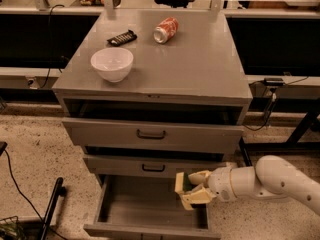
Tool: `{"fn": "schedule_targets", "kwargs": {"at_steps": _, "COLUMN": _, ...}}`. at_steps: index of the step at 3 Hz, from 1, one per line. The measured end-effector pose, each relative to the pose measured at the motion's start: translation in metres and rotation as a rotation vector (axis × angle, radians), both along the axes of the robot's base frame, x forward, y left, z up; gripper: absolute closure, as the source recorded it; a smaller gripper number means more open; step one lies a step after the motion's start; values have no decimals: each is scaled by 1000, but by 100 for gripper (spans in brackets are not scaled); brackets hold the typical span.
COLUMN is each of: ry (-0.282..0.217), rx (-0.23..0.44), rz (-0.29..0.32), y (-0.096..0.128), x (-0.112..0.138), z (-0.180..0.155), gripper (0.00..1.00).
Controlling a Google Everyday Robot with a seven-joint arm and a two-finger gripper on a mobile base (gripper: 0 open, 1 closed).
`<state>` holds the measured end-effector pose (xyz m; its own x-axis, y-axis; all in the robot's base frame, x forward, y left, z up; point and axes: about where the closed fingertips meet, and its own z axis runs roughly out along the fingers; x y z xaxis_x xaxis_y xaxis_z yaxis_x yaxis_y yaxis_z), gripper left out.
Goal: Place sponge into bottom drawer
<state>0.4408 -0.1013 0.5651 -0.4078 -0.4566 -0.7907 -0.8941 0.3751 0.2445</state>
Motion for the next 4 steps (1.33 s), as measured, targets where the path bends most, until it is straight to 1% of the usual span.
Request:
{"fn": "schedule_targets", "kwargs": {"at_steps": 1, "ry": -34, "rx": 153, "rz": 20, "y": 29, "x": 17, "z": -36, "gripper": 100}}
{"fn": "schedule_targets", "kwargs": {"at_steps": 2, "ry": -62, "rx": 205, "rz": 75, "y": 61, "x": 22, "z": -100, "gripper": 100}}
{"fn": "schedule_targets", "kwargs": {"at_steps": 3, "ry": -100, "rx": 234, "rz": 76, "y": 82, "x": 23, "z": -154, "gripper": 100}}
{"fn": "schedule_targets", "kwargs": {"at_steps": 4, "ry": -100, "rx": 234, "rz": 76, "y": 82, "x": 23, "z": -154, "gripper": 100}}
